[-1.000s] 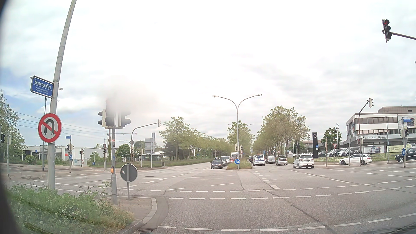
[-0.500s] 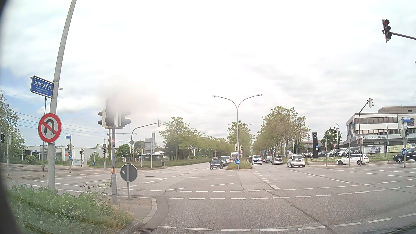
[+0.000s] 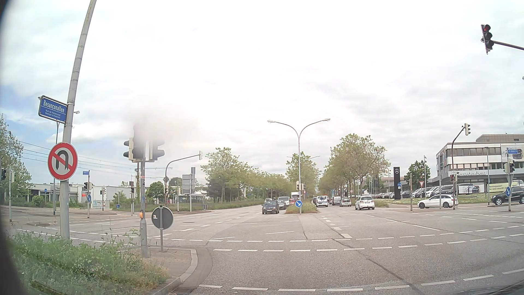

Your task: Follow the waypoints while adhering to traffic rules and regulations

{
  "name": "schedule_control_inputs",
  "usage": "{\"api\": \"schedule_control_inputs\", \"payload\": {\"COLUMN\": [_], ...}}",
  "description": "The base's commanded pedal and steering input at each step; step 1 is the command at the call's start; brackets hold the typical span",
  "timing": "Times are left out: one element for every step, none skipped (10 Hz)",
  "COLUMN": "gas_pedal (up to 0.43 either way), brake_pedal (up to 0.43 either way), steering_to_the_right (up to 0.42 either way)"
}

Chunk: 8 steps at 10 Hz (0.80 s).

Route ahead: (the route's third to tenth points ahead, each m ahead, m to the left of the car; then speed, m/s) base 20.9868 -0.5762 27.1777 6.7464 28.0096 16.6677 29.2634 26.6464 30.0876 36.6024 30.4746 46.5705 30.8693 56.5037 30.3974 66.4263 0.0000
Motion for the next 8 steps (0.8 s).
{"api": "schedule_control_inputs", "payload": {"gas_pedal": [0.000,0.000,0.000,0.000,0.000,0.000,0.000,0.000], "brake_pedal": [0.244,0.244,0.244,0.244,0.244,0.244,0.244,0.244], "steering_to_the_right": [0.001,0.001,0.001,0.001,0.001,0.001,0.001,0.001]}}
